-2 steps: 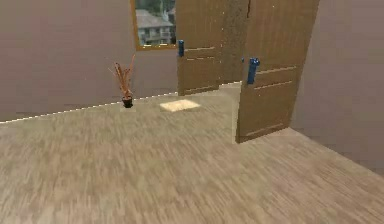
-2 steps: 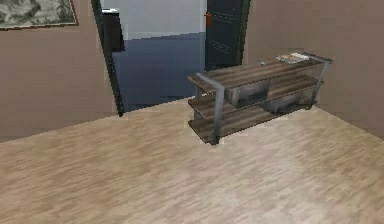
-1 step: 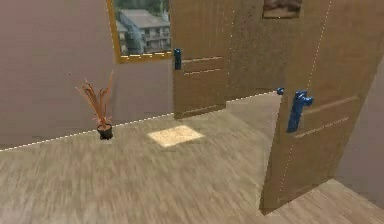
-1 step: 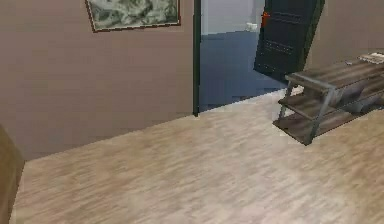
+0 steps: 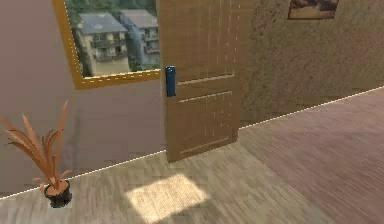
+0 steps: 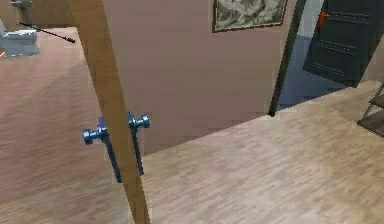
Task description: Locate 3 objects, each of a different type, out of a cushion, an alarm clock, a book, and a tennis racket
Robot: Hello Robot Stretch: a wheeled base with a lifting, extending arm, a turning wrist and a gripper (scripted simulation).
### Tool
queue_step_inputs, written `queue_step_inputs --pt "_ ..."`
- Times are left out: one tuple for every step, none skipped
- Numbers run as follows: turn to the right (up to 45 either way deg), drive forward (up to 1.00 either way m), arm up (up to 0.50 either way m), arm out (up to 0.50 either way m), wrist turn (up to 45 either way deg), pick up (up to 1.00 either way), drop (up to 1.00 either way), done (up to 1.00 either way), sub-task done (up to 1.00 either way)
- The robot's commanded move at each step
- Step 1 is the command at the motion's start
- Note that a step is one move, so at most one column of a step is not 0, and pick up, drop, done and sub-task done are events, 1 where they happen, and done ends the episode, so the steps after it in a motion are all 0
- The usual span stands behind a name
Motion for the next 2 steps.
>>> queue_step_inputs --pt "0.0 0.2 0.0 0.0 0.0 0.0 0.0 0.0 0.0" --pt "15.0 0.0 0.0 0.0 0.0 0.0 0.0 0.0 0.0"
